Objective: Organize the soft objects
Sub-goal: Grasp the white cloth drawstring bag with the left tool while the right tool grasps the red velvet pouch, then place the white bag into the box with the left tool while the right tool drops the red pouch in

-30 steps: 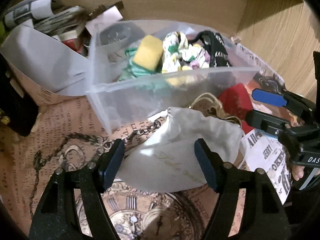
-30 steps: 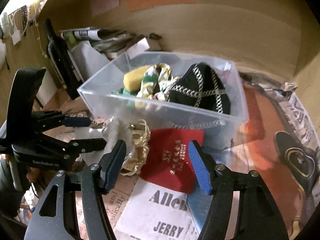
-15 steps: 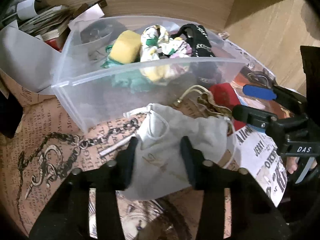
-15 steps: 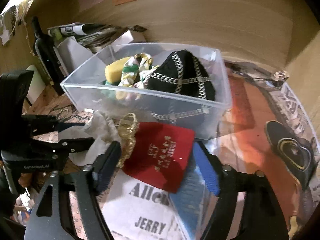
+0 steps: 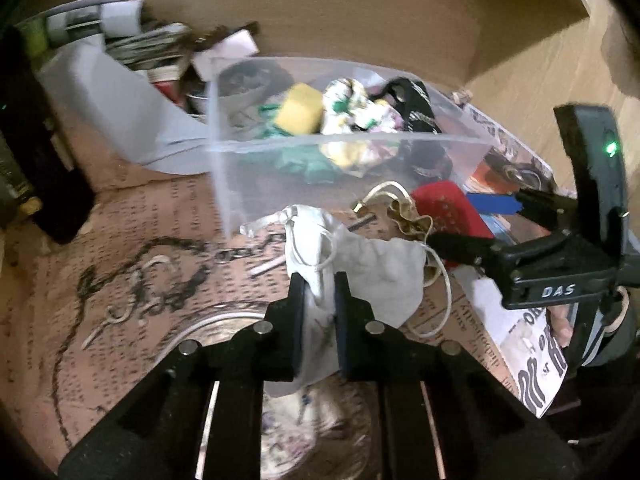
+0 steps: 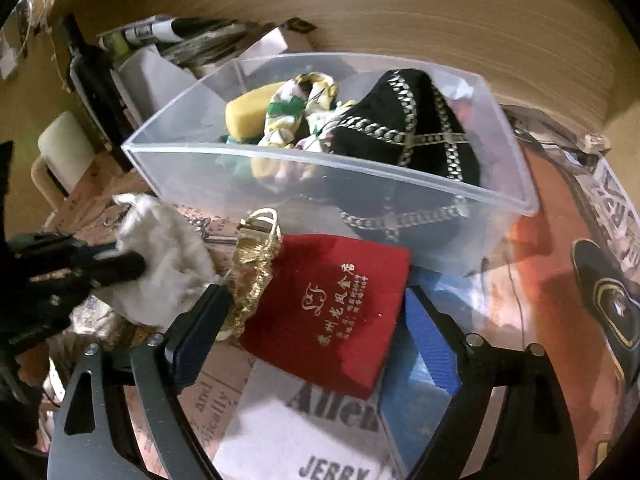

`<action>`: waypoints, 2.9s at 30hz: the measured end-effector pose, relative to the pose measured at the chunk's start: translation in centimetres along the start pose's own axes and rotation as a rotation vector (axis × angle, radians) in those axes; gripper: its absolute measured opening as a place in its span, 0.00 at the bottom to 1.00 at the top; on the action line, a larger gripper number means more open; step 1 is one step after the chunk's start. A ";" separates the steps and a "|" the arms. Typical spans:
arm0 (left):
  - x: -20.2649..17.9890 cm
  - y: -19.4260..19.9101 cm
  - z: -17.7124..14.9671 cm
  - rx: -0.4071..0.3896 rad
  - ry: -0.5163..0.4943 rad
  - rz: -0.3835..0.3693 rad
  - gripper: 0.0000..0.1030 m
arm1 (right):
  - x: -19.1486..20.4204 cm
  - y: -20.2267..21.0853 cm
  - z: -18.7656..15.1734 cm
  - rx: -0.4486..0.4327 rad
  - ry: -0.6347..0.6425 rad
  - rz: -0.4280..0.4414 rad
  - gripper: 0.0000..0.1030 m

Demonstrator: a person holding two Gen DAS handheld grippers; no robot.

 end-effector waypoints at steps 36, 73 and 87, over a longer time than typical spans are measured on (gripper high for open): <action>2.8 3.5 11.3 -0.285 0.060 0.080 0.12 | 2.1 7.9 5.4 -0.313 0.058 -0.006 0.13; 1.5 -3.7 12.8 -0.154 0.007 0.088 0.59 | -0.4 2.2 8.5 -0.219 0.089 -0.135 0.76; 0.1 7.8 14.5 -0.447 -0.003 0.121 0.61 | 0.9 11.7 11.4 -0.467 0.080 -0.121 0.76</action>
Point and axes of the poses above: each gripper's, at about its wrist camera, not at the fingertips, and y roughly against the way its jaws point, x to its left, z to its top, the point moved 7 cm from there along -y, roughly the way its jaws point, and after that the axes turned 6 degrees about -x, right-handed, at the moved point
